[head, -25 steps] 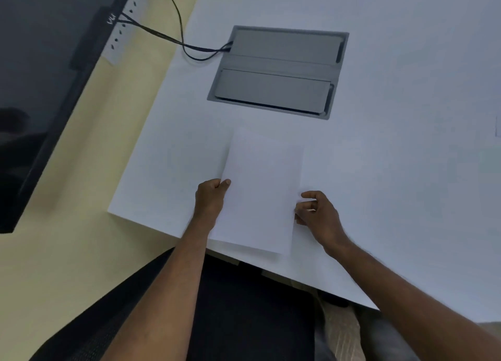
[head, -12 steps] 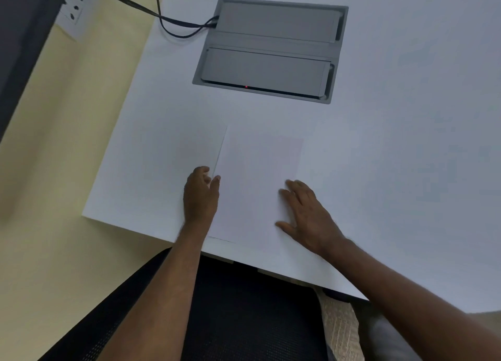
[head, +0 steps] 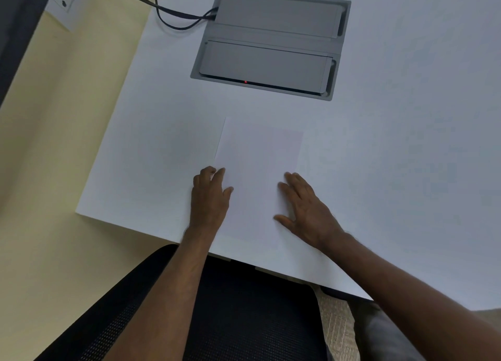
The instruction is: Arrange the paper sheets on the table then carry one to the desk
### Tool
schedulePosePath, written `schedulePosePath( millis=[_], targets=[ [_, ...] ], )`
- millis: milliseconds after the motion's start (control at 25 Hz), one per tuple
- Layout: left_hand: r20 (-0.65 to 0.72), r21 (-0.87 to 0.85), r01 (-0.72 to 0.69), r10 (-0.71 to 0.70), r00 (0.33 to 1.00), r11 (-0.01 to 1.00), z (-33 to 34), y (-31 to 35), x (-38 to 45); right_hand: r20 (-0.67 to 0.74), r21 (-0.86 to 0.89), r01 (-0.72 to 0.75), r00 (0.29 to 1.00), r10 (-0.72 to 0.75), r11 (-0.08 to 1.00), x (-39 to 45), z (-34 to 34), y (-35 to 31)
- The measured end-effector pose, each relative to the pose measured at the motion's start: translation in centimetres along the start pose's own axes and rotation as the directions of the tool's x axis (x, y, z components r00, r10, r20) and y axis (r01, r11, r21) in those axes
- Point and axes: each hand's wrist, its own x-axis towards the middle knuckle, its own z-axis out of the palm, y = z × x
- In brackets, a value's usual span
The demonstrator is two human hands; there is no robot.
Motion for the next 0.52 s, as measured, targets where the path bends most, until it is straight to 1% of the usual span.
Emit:
schedulePosePath(
  millis=[440, 520],
  targets=[
    [0.02, 0.038, -0.003, 0.002, 1.0, 0.999, -0.3, 0.23, -0.31, -0.001, 0.005, 0.022, 1.0, -0.022, 1.0, -0.33, -0.41, -0.22],
    [-0.017, 0.039, 0.011, -0.011, 1.0, 0.999, -0.58, 0.66, -0.39, -0.025, -0.006, 0.036, 0.999, -0.037, 0.999, -0.45, -0.81, -0.21]
  ],
)
